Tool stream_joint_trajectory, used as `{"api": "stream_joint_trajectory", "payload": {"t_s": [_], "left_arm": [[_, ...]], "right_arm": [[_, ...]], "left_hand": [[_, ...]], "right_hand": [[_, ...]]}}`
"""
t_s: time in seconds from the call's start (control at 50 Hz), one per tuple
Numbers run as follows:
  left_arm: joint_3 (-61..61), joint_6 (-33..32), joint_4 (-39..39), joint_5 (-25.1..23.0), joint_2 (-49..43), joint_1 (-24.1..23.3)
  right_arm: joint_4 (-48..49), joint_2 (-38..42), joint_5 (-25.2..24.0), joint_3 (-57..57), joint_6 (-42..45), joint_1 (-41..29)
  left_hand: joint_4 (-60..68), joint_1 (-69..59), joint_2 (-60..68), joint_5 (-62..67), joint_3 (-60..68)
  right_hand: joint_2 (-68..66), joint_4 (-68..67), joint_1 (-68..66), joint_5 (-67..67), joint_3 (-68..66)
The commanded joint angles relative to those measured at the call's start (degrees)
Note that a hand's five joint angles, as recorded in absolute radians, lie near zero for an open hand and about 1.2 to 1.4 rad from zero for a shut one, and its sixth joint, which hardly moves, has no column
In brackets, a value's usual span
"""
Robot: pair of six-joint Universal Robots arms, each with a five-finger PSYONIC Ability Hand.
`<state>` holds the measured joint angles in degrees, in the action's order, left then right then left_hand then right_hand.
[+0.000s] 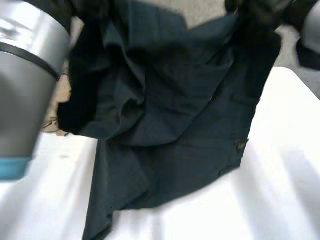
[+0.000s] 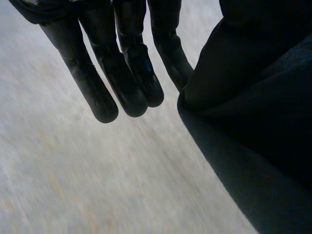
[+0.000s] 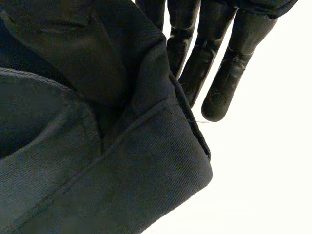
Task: Fold the laundry.
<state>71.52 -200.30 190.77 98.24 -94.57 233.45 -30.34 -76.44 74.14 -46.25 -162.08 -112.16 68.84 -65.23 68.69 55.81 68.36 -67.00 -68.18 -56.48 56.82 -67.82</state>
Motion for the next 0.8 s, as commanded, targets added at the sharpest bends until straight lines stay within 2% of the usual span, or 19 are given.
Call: {"api": "stream_joint_trajectory", "payload": {"t_s": [0.02, 0.08, 0.2, 0.22, 0.24, 0.26, 0.3, 0.36, 0.42, 0.56, 0.62, 0.72, 0.78, 0.8], "left_arm": [[-0.2, 0.4, 6.5, -3.1, -14.6, 6.5], [-0.5, 0.7, 11.6, -4.6, -20.6, 7.8], [-3.3, 0.8, 21.9, -5.0, -29.5, 11.1], [-3.9, 0.8, 23.0, -5.0, -30.5, 11.8], [-4.4, 0.8, 23.6, -4.9, -31.1, 12.1], [-5.2, 0.8, 24.8, -4.9, -32.3, 12.6], [-5.5, 0.8, 25.8, -5.1, -32.9, 12.9], [-4.9, 0.8, 26.1, -5.2, -32.8, 12.8], [-2.9, 0.7, 26.2, -5.3, -32.3, 12.4], [6.1, 0.5, 25.1, -5.4, -22.3, 12.1], [11.8, 0.4, 22.2, -5.4, -18.0, 11.4], [19.8, 0.5, 11.1, -5.6, -10.4, 9.9], [24.0, 0.7, 1.7, -6.3, -6.6, 9.0], [25.8, 0.8, -2.7, -7.1, -5.5, 8.5]], "right_arm": [[2.6, 15.8, 3.3, 5.9, 1.0, -4.1], [6.9, 22.1, 6.4, 8.8, 1.0, -5.0], [23.7, 34.8, 13.2, 13.7, 1.8, -6.1], [26.2, 36.0, 14.2, 14.3, 1.9, -6.1], [30.9, 38.8, 15.8, 15.4, 2.2, -6.1], [32.6, 39.6, 16.6, 15.7, 2.3, -6.2], [35.9, 41.2, 17.8, 16.8, 2.6, -6.3], [36.9, 41.8, 18.1, 17.7, 3.7, -6.4], [33.6, 40.1, 18.3, 17.2, 4.0, -6.4], [21.9, 32.7, 18.4, 12.8, 5.0, -5.6], [17.4, 29.3, 18.3, 9.8, 6.5, -5.4], [8.3, 19.3, 16.7, -3.2, 10.3, -4.7], [6.0, 14.3, 13.6, -12.0, 13.0, -3.3], [5.7, 13.3, 12.4, -14.2, 13.4, -3.0]], "left_hand": [[11.2, -14.8, 11.3, 14.2, 11.6], [11.2, -14.8, 11.3, 14.2, 11.6], [11.2, -14.8, 11.3, 14.2, 11.6], [4.0, -7.6, 4.2, 7.0, 4.5], [-11.0, 7.4, -10.9, -8.0, -10.6], [-44.3, 40.7, -44.2, -41.3, -43.8], [-58.8, 55.2, -58.7, -55.8, -58.4], [-58.8, 55.2, -58.7, -55.8, -58.4], [-58.8, 55.2, -58.7, -55.8, -58.4], [-58.8, 55.2, -58.7, -55.8, -58.4], [-58.8, 55.2, -58.6, -55.8, -58.3], [-56.4, 52.8, -56.3, -53.4, -56.0], [-53.6, 50.0, -53.4, -50.6, -53.1], [-51.7, 48.1, -51.6, -48.7, -51.3]], "right_hand": [[-13.0, -11.8, -23.5, 13.2, -12.2], [-13.0, -11.8, -23.5, 13.2, -12.2], [-13.0, -11.8, -23.5, 13.2, -12.2], [-13.0, -11.8, -23.5, 13.2, -12.2], [26.6, 27.8, 16.1, -26.4, 27.4], [52.3, 53.5, 41.8, -52.1, 53.1], [57.0, 58.2, 46.5, -56.8, 57.8], [57.0, 58.2, 46.5, -56.8, 57.8], [57.0, 58.2, 46.5, -56.8, 57.8], [57.0, 58.2, 46.5, -56.8, 57.8], [57.0, 58.2, 46.5, -56.8, 57.8], [57.0, 58.2, 46.5, -56.8, 57.8], [56.6, 57.8, 46.1, -56.5, 57.5], [52.8, 53.9, 42.2, -52.6, 53.6]]}}
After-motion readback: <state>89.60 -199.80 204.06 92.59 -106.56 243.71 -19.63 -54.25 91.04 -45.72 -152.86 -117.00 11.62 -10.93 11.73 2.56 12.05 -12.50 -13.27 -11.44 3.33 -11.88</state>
